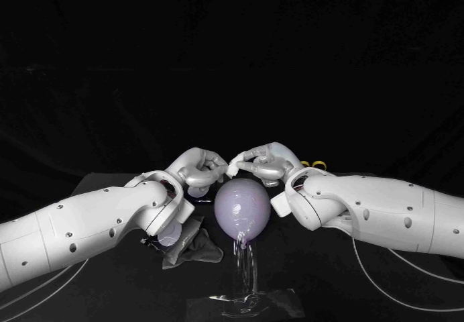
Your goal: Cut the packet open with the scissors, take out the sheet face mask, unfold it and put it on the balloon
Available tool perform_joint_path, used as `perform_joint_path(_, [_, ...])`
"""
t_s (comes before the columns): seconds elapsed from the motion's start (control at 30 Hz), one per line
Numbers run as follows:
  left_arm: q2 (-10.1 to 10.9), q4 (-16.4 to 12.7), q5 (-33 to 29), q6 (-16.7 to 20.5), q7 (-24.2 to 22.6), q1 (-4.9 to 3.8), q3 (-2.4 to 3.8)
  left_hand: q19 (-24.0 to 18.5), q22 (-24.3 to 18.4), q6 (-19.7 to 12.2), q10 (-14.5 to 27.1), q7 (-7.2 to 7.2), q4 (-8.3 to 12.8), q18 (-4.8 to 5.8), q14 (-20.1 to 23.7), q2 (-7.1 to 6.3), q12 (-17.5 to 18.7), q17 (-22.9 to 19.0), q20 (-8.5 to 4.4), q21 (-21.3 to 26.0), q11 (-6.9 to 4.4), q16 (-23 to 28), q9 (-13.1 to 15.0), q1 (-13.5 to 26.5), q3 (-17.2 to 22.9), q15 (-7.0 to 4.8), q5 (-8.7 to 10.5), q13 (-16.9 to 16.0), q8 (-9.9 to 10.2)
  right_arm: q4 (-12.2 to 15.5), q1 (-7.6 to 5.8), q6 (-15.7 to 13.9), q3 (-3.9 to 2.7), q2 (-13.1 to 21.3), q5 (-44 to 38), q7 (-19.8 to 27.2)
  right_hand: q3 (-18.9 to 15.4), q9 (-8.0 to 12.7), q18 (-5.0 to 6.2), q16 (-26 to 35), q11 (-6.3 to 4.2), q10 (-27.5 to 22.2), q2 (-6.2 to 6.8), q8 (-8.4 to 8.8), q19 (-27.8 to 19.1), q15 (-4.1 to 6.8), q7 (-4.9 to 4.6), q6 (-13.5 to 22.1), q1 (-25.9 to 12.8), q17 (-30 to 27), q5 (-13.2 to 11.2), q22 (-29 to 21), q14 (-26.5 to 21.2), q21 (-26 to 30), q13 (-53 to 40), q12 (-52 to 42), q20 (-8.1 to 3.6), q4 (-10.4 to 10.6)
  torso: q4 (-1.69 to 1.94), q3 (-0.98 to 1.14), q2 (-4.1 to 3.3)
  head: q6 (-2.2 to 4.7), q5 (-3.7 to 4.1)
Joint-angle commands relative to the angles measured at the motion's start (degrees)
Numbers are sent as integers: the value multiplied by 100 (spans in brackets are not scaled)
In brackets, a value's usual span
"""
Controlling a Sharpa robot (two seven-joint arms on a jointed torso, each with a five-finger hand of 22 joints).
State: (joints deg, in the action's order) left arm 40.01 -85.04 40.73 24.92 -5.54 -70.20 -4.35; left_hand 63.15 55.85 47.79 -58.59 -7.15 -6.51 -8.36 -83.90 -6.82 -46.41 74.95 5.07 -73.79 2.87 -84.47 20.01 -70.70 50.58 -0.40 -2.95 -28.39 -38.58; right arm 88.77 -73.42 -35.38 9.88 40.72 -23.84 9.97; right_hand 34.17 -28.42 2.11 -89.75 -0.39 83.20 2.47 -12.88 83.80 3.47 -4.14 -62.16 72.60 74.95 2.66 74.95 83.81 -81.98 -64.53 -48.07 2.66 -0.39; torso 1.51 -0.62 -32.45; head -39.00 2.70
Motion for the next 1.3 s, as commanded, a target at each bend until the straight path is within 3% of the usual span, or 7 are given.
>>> perform_joint_path(0.03, [0, 3, -82, 8, 0, -4, 4, 60, 29, 30, -66, 32, 45, 91, -178, 22, 36, 372, 10, -29, -31, -22, -8, -37, 6, -50, 13, 11, -71, 10, -5, 215, -5, 14, -114, -24, 4, -515, -9, 34, 8, -58, 14, -39, 145, 21, -13, 44, -70, 1410, 12, 1233, 590, 32, 31, 51, -1, -3, 1, -1, 0, -4, -3])
perform_joint_path(0.53, [32, 37, -333, 174, -36, -4, 4, 227, 216, 116, -221, 53, 111, 130, -240, 48, 95, 472, -21, -140, -57, -81, -41, 10, 43, -78, 11, 74, -89, 39, -5, 438, -3, 72, -240, -169, -246, -597, 11, 96, -24, -104, 208, -117, 96, 40, 36, 59, -239, 1319, 12, 1205, 560, 119, 173, 294, -6, 18, 3, -2, 1, 4, -10])
perform_joint_path(0.77, [33, 21, -301, 138, -16, -4, 4, 284, 278, 151, -285, 67, 157, 142, -268, 47, 121, 520, -35, -181, -72, -108, -58, 27, 81, -93, 10, 103, -94, 32, -4, 418, -3, 63, -225, -163, -212, -657, -5, 62, -58, -31, 65, -205, 137, 71, 69, -3, -122, 1373, 14, 1227, 578, 52, 110, 180, -29, -27, 4, 0, -1, 8, -7])
perform_joint_path(1.3, [79, 31, -289, 192, 66, -4, 4, 427, 446, 225, -416, 98, 233, 176, -326, 29, 157, 628, -65, -283, -105, -165, -97, 101, 194, -124, 9, 153, -107, 18, -3, 320, -3, 90, -167, -125, -211, -682, -15, 44, -66, -2, 28, -239, 162, 80, 77, -13, -116, 1401, 14, 1241, 587, 10, 105, 167, -39, -26, 1, -1, 0, 11, -12])
